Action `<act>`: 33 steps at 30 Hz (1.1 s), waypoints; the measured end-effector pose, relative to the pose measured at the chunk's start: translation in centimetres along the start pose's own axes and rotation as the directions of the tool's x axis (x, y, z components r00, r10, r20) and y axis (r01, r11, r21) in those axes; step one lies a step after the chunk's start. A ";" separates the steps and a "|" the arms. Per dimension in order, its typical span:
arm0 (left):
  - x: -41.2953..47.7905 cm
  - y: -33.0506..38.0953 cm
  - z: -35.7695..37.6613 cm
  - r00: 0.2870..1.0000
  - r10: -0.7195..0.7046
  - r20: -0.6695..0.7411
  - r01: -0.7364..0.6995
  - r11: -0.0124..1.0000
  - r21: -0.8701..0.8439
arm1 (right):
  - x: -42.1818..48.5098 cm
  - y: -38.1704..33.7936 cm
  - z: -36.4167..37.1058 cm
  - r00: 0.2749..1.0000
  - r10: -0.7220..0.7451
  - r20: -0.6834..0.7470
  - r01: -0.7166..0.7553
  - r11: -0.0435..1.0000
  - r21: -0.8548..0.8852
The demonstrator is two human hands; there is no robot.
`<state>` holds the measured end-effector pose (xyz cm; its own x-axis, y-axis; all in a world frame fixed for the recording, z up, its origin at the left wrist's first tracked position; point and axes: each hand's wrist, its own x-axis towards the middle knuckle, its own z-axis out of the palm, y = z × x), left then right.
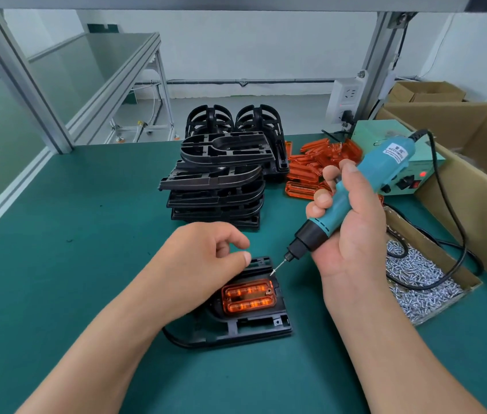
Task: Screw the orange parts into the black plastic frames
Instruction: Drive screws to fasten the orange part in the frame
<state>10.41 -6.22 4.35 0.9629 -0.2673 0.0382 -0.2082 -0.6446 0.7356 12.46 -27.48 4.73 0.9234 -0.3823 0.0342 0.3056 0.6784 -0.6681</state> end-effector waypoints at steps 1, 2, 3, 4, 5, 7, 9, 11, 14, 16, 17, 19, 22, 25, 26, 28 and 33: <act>-0.1 -0.1 0.1 1.000 0.002 0.000 -0.002 0.996 0.086 | 0.0 0.0 0.1 1.000 -0.007 0.017 0.007 1.000 -0.024; -0.2 0.0 0.3 1.000 0.003 0.005 -0.004 0.984 0.177 | -0.1 0.1 0.1 0.999 -0.013 0.039 0.015 0.999 -0.045; -0.3 0.1 0.4 1.000 0.009 0.009 -0.011 0.962 0.272 | -0.2 0.1 0.2 0.998 -0.020 0.063 0.025 0.998 -0.066; -0.3 0.2 0.6 1.000 0.025 0.011 -0.027 0.932 0.361 | -0.2 0.2 0.3 0.996 -0.026 0.087 0.034 0.996 -0.087; -0.3 0.3 0.8 0.999 0.044 0.012 -0.045 0.901 0.431 | -0.3 0.3 0.3 0.994 -0.029 0.107 0.041 0.993 -0.108; -0.2 0.3 1.3 0.998 0.064 0.013 -0.062 0.858 0.510 | -0.4 0.5 0.4 0.990 -0.032 0.135 0.052 0.988 -0.147; -0.1 0.2 1.6 0.997 0.071 0.016 -0.068 0.832 0.550 | -0.4 0.7 0.4 0.986 -0.038 0.163 0.067 0.982 -0.178; -0.1 0.1 1.7 0.997 0.074 0.015 -0.070 0.821 0.567 | -0.5 0.9 0.4 0.983 -0.043 0.177 0.079 0.977 -0.200; -0.1 0.1 1.9 0.998 0.069 0.011 -0.063 0.812 0.580 | -0.5 1.0 0.5 0.979 -0.054 0.195 0.098 0.970 -0.223; 0.0 0.2 2.0 0.998 0.065 0.009 -0.058 0.812 0.581 | -0.6 1.1 0.5 0.977 -0.064 0.203 0.113 0.964 -0.240; 0.0 0.2 2.0 0.998 0.063 0.007 -0.056 0.811 0.582 | -0.6 1.1 0.5 0.976 -0.068 0.208 0.120 0.962 -0.245; -0.1 0.1 2.0 0.998 0.059 0.006 -0.051 0.812 0.581 | -0.7 1.2 0.6 0.972 -0.072 0.223 0.129 0.959 -0.253; -0.1 0.1 2.1 0.998 0.061 -0.002 -0.048 0.808 0.587 | -0.8 1.3 0.7 0.970 -0.071 0.234 0.136 0.952 -0.276; -0.1 0.1 2.2 0.998 0.066 -0.005 -0.050 0.804 0.593 | -0.9 1.3 0.8 0.967 -0.073 0.244 0.144 0.947 -0.287; -0.1 0.1 2.2 0.998 0.065 -0.005 -0.050 0.804 0.593 | -1.0 1.3 0.9 0.965 -0.074 0.253 0.149 0.946 -0.289; -0.1 0.1 2.3 0.998 0.063 -0.004 -0.049 0.805 0.592 | -1.1 1.3 1.0 0.955 -0.074 0.289 0.161 0.943 -0.293; -0.2 0.2 2.3 0.998 0.060 0.001 -0.049 0.810 0.584 | -1.9 1.2 1.5 0.882 -0.084 0.464 0.254 0.913 -0.319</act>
<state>9.77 -7.94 2.92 0.9485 -0.3061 0.0817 -0.3165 -0.9275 0.1990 11.44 -25.03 5.01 0.8966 -0.1030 0.4306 0.4396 0.3223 -0.8383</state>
